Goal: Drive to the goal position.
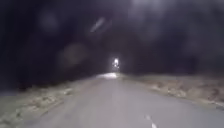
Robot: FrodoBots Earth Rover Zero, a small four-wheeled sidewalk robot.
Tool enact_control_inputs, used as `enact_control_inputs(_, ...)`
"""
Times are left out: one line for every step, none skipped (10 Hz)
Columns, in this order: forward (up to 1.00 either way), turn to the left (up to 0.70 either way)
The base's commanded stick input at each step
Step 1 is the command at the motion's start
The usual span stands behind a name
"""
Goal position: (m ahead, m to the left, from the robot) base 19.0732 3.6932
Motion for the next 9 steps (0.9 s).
enact_control_inputs(0.85, 0.00)
enact_control_inputs(0.85, 0.00)
enact_control_inputs(0.85, 0.00)
enact_control_inputs(0.85, 0.00)
enact_control_inputs(0.85, 0.00)
enact_control_inputs(0.85, 0.00)
enact_control_inputs(0.85, 0.00)
enact_control_inputs(0.85, 0.00)
enact_control_inputs(0.85, 0.00)
